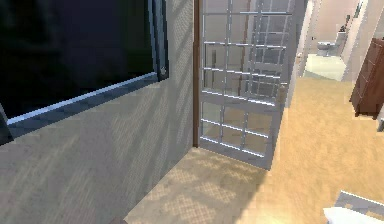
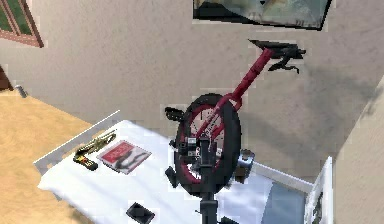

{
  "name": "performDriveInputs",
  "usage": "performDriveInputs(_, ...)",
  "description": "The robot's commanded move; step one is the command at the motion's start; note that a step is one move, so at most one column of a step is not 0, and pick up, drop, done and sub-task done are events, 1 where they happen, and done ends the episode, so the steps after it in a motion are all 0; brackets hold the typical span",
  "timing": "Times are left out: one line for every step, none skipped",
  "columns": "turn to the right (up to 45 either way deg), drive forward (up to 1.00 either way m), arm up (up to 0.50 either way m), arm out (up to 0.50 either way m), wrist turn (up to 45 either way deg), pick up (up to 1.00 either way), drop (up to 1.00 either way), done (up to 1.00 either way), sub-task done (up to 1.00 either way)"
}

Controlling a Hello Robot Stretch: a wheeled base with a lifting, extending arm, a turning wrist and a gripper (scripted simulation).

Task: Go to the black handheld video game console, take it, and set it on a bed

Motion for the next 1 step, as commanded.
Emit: performDriveInputs(0.0,0.00,0.10,0.00,0.0,0.00,0.00,0.00,0.00)
